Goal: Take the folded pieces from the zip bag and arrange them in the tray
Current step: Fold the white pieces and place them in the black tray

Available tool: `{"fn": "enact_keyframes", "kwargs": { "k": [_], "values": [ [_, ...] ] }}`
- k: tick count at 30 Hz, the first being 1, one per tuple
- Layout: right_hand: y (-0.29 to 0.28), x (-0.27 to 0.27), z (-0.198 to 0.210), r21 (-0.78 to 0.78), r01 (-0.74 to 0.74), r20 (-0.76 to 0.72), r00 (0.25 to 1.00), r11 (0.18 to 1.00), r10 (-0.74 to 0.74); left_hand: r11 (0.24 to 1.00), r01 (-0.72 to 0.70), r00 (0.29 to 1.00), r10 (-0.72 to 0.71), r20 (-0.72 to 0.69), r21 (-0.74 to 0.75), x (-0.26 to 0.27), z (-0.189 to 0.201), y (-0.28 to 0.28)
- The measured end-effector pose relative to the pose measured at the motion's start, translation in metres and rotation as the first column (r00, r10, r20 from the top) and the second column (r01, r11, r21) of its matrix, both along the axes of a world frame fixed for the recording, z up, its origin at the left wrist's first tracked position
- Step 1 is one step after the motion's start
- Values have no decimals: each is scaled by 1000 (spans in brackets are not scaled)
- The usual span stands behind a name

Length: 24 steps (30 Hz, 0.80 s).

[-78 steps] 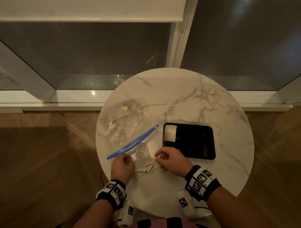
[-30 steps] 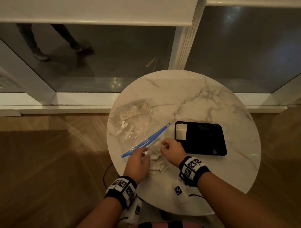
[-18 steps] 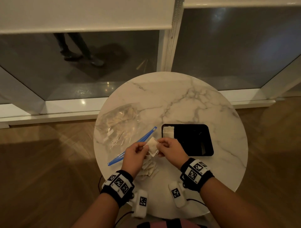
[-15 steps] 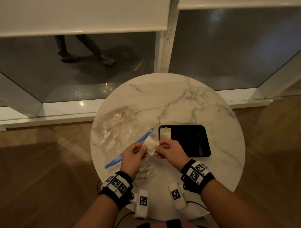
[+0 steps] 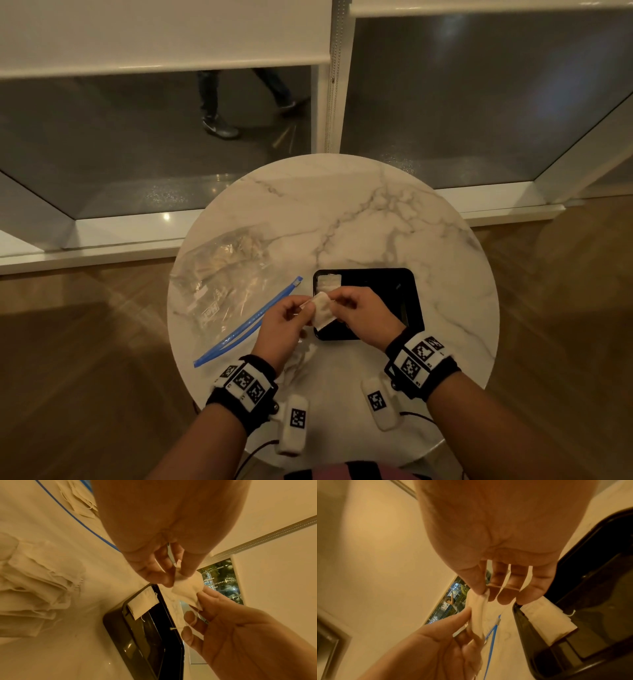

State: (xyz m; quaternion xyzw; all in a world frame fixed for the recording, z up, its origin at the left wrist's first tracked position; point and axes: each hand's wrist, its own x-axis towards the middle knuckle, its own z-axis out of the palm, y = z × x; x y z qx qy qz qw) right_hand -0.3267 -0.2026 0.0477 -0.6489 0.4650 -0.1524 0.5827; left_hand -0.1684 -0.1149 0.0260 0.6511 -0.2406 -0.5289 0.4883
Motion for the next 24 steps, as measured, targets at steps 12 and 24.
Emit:
{"fn": "enact_keyframes", "kwargs": {
  "k": [12, 24],
  "values": [
    [-10, -17, -13, 93, 78, -42, 996, 993, -74, 989, -144, 974, 148, -173, 32, -25, -10, -11],
    [-43, -16, -64, 8, 28, -418, 908, 1000, -23, 955, -116, 901, -15, 434, 274, -26, -46, -12]
  ]
}}
